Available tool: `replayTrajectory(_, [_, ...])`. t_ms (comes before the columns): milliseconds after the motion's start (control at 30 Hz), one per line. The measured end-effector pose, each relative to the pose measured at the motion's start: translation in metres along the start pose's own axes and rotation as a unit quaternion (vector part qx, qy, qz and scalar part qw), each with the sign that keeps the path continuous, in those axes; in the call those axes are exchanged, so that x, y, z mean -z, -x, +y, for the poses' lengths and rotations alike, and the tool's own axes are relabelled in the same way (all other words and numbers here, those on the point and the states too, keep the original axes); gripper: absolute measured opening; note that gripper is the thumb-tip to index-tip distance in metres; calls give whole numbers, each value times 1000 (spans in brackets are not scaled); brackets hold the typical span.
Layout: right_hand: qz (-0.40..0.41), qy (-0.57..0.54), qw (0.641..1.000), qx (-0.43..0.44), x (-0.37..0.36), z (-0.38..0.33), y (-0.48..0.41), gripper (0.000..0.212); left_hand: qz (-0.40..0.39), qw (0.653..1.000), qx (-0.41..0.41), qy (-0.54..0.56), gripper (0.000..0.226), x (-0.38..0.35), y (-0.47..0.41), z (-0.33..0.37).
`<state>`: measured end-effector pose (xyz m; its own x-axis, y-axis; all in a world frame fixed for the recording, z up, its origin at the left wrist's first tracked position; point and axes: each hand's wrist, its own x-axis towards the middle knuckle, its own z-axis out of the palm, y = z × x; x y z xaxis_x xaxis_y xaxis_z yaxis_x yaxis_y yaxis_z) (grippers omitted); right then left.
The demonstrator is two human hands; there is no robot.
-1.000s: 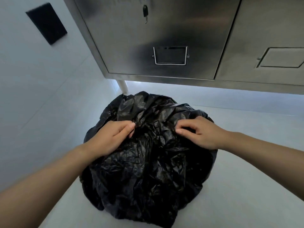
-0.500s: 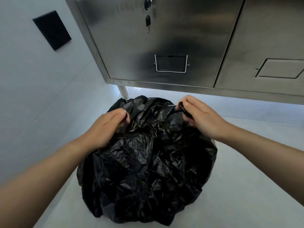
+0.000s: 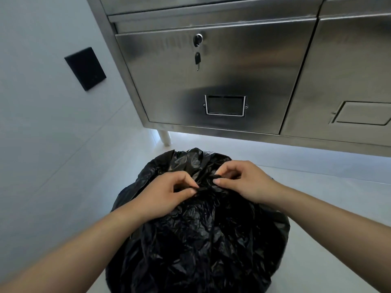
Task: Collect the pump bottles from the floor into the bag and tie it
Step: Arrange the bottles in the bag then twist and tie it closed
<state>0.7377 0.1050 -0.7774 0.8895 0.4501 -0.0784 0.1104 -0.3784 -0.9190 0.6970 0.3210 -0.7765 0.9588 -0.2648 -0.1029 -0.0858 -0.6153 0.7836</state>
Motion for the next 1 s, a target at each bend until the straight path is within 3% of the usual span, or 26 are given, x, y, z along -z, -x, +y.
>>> replayTrajectory(167, [-28, -66, 997, 7, 3, 8, 1, 9, 60, 998, 21, 3, 20, -5, 2, 1])
replayTrajectory(300, [-74, -68, 994, 32, -4, 5, 1, 26, 89, 994, 36, 44, 17, -5, -1, 9])
replayTrajectory(500, [-33, -24, 999, 16, -11, 8, -1, 9, 69, 994, 45, 77, 11, -9, 2, 11])
replayTrajectory(600, [0, 14, 1000, -6, -12, 16, -3, 11, 81, 996, 20, -27, 36, -12, 12, 0])
replayTrajectory(700, [31, 56, 998, -22, -13, 25, -5, 15, 20, 995, -1, -95, 72, -18, 24, -10])
replayTrajectory(767, [38, 67, 997, -25, -14, 29, -6, 17, -6, 993, 2, -121, 85, -25, 28, -17])
replayTrajectory(867, [22, 78, 997, -6, -14, 31, -4, 19, 9, 992, -10, -127, 74, -29, 24, -22])
replayTrajectory(1000, [-33, 93, 993, 64, -13, 36, 8, 24, 60, 998, -7, -19, 45, -21, 14, -21])
